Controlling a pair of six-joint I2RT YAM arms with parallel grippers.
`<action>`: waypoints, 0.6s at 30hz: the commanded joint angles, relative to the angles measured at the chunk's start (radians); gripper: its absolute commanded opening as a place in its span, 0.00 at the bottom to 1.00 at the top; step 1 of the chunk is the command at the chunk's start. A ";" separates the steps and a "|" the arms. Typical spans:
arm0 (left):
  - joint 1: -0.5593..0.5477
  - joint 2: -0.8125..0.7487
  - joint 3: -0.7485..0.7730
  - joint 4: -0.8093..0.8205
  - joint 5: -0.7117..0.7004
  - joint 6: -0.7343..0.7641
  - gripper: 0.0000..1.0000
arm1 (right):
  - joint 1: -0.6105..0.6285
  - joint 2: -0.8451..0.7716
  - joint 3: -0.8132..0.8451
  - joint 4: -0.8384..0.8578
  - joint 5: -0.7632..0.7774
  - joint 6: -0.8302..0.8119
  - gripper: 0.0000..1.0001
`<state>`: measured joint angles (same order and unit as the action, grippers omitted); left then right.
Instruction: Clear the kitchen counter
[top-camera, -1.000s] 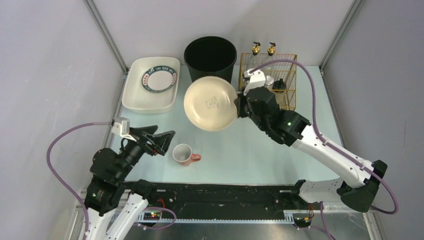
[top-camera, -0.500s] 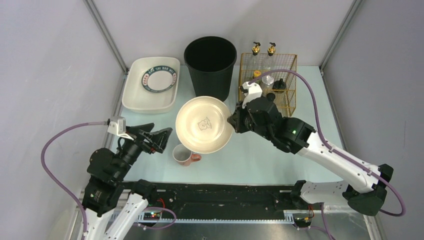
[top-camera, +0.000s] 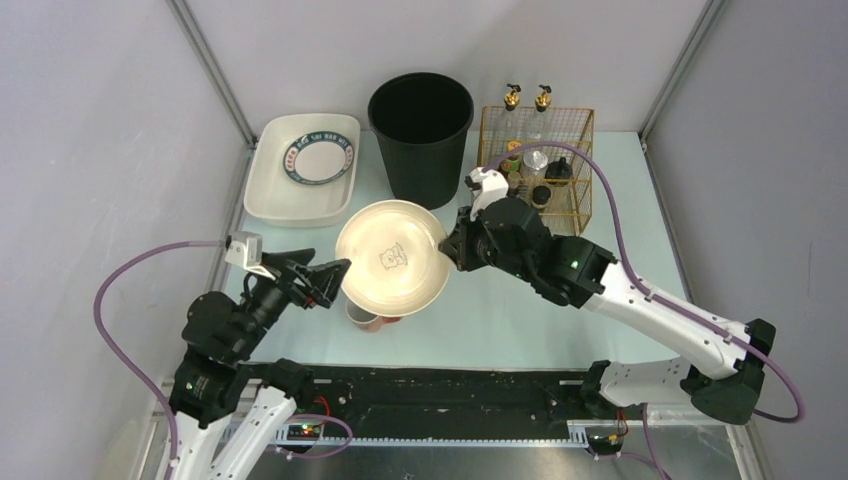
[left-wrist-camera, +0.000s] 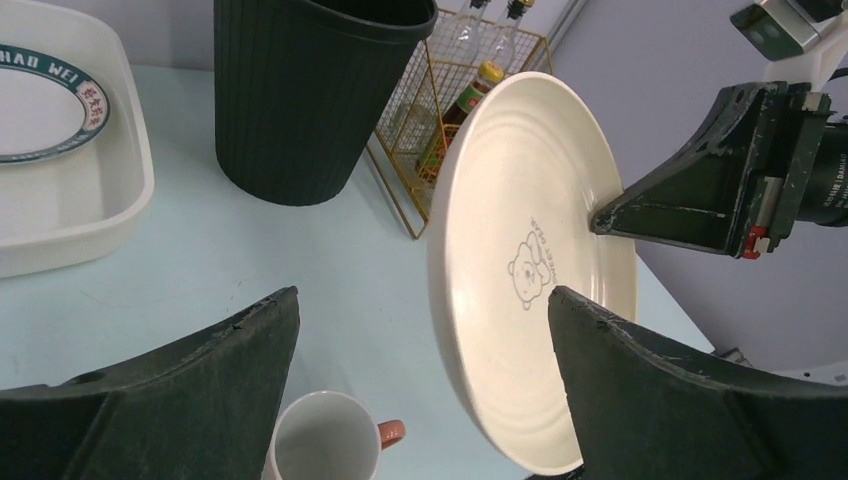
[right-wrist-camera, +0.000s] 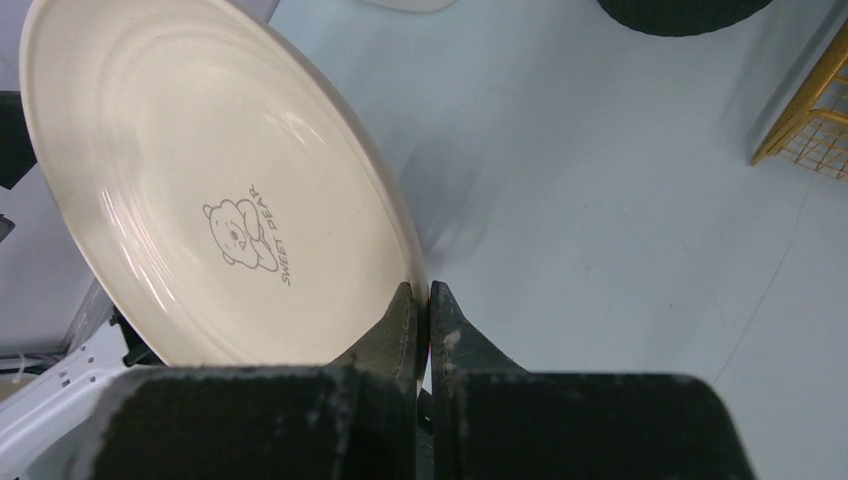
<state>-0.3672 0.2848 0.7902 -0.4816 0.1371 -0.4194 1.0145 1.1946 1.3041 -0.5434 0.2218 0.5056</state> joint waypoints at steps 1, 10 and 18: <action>0.002 0.019 -0.021 0.012 0.046 0.027 0.96 | 0.018 0.024 0.043 0.071 -0.016 0.025 0.00; 0.002 0.080 -0.027 -0.021 0.041 0.049 0.57 | 0.031 0.034 0.053 0.080 0.006 0.024 0.00; 0.002 0.113 -0.036 -0.024 0.056 0.065 0.13 | 0.036 0.036 0.058 0.089 0.017 0.020 0.00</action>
<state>-0.3672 0.3767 0.7612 -0.5102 0.1719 -0.3843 1.0424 1.2404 1.3071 -0.5247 0.2230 0.5060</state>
